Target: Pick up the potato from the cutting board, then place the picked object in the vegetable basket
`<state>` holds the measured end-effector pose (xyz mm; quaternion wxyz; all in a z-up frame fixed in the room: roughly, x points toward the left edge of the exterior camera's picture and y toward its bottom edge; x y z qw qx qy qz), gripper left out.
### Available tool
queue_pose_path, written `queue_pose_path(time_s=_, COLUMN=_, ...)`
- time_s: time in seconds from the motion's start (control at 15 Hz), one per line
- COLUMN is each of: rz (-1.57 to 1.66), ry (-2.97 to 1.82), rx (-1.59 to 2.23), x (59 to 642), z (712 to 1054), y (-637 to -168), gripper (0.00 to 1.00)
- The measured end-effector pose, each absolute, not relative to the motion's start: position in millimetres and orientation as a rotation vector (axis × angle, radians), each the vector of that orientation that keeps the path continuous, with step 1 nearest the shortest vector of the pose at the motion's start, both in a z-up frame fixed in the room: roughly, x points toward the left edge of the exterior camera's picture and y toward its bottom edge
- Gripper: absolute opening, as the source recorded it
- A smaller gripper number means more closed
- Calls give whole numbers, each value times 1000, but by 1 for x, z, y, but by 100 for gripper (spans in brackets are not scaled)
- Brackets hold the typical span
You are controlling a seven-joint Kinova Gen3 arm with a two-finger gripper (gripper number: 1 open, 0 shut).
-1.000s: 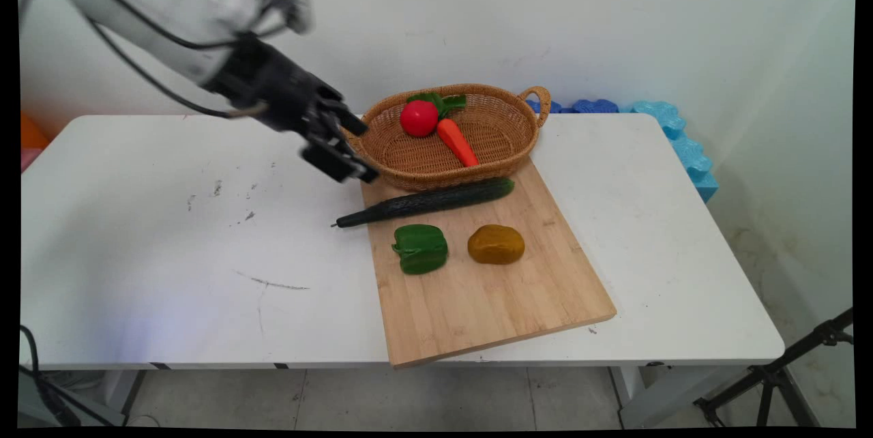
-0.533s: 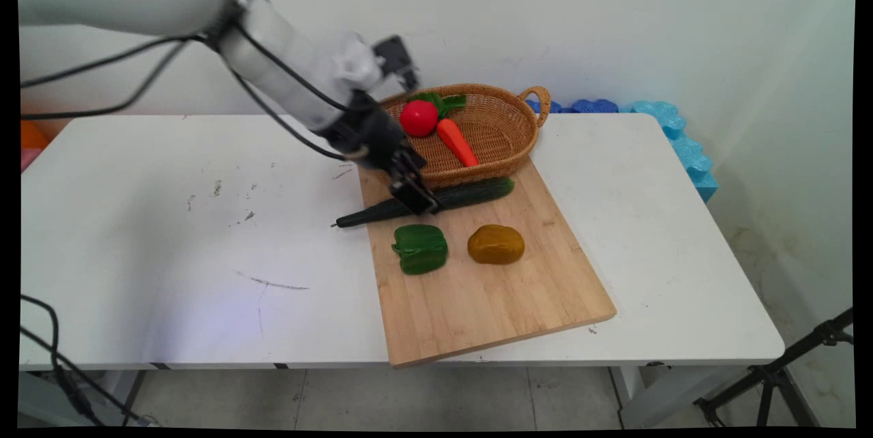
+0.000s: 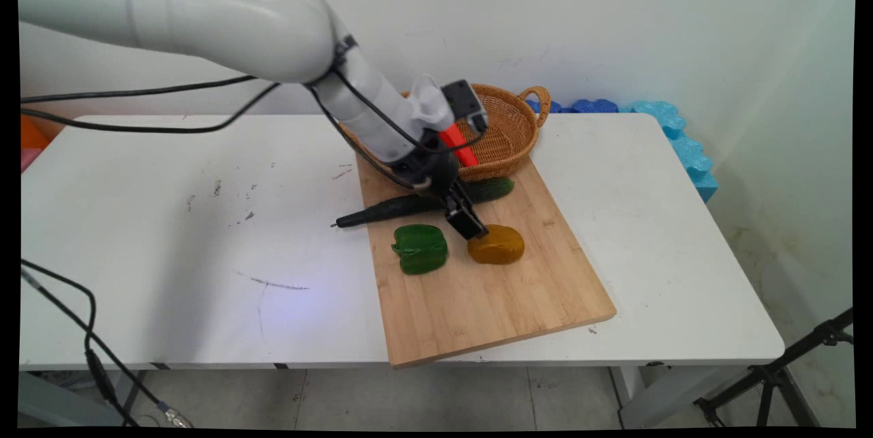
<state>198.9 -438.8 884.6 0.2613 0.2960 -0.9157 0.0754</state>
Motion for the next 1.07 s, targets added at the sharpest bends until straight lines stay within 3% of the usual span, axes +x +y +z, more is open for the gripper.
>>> queue_pose_path(time_s=0.73, rz=176, ry=-2545, rx=684, x=157, z=843, y=-458, gripper=100)
queue_pose_path(time_s=0.8, rz=176, ry=-2548, rx=678, x=155, z=842, y=-459, gripper=0)
queue_pose_path(time_s=1.07, rz=179, ry=-2557, rx=647, x=152, z=839, y=-459, gripper=0)
